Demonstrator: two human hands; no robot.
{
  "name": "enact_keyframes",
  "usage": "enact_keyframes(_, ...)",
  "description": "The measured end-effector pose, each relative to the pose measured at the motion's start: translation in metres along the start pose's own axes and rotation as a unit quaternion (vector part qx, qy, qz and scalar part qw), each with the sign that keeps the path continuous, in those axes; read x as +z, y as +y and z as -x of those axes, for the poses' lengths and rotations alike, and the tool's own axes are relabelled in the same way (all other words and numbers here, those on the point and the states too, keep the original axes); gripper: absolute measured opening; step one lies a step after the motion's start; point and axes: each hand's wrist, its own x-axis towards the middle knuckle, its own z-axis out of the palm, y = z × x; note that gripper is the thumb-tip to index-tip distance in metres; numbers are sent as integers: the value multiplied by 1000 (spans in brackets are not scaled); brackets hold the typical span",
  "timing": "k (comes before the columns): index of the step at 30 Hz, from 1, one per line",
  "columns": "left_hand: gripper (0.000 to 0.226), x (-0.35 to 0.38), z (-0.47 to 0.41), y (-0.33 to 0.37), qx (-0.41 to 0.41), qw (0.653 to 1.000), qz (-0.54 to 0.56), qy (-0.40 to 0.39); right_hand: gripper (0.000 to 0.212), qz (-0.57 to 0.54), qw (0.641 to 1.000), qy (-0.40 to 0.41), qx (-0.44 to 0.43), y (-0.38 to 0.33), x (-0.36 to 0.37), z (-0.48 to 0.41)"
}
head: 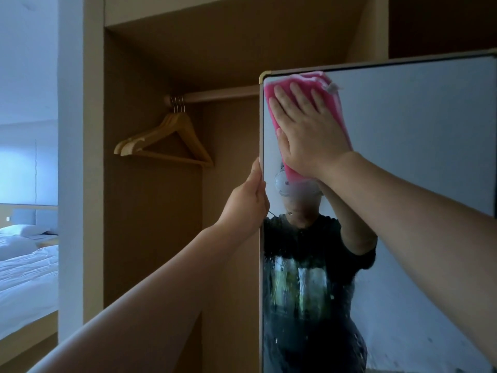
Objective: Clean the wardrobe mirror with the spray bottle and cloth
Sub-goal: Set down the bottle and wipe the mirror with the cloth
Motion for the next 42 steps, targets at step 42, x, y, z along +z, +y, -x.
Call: enact_keyframes(42,28,25,60,-43,-171,966,193,-22,61,-81,990,-72,-87,-62,23,153)
